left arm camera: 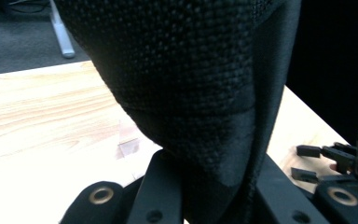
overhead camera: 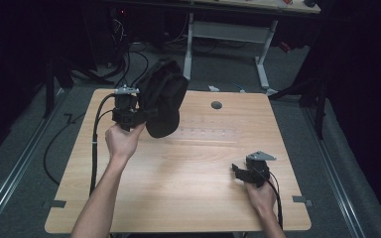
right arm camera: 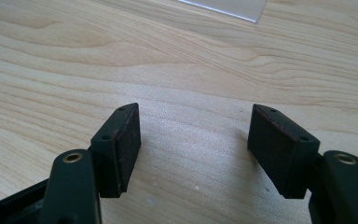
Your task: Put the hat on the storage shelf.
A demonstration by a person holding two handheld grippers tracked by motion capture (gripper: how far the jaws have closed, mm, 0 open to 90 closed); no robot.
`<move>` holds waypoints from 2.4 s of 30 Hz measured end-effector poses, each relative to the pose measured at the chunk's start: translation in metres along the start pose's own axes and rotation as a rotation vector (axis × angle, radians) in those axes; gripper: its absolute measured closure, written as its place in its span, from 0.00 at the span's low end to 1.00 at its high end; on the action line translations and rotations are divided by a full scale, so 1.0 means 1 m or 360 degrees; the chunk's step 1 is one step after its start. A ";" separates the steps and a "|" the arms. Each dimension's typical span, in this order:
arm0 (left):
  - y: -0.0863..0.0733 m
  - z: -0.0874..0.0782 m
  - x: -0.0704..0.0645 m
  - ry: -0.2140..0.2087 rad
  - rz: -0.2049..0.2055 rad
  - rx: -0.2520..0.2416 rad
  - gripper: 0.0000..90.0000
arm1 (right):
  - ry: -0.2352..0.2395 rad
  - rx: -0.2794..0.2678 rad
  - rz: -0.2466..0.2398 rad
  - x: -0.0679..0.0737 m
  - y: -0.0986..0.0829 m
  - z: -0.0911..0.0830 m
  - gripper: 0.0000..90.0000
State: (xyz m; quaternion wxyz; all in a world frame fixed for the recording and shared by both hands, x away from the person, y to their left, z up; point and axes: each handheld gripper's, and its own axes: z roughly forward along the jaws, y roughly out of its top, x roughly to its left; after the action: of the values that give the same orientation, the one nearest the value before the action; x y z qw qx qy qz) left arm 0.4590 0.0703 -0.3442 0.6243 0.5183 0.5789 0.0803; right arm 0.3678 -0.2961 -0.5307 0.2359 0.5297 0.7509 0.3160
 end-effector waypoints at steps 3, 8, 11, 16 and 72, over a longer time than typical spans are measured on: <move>0.002 0.005 -0.001 0.0036 0.0006 -0.0009 0.95 | 0.0001 0.0002 -0.0003 0.000 0.000 0.000 0.39; 0.004 0.012 0.000 0.0097 0.0012 -0.0033 0.95 | 0.0002 0.0001 -0.0006 0.001 0.000 0.000 0.39; 0.005 0.016 0.000 0.0123 0.0002 -0.0032 0.95 | 0.0002 0.0002 -0.0006 0.001 0.000 0.000 0.38; 0.004 0.024 0.000 0.0174 0.0019 -0.0031 0.95 | 0.0004 0.0003 -0.0005 0.001 0.000 0.000 0.38; -0.025 0.047 0.027 0.0231 -0.0057 -0.0076 0.64 | 0.0016 -0.0001 -0.0015 0.003 0.000 0.000 0.38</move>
State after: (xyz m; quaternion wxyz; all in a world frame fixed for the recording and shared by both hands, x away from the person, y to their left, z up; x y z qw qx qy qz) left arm 0.4930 0.0519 -0.3896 0.5942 0.4857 0.6297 0.1204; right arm 0.3669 -0.2935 -0.5309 0.2338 0.5245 0.7545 0.3178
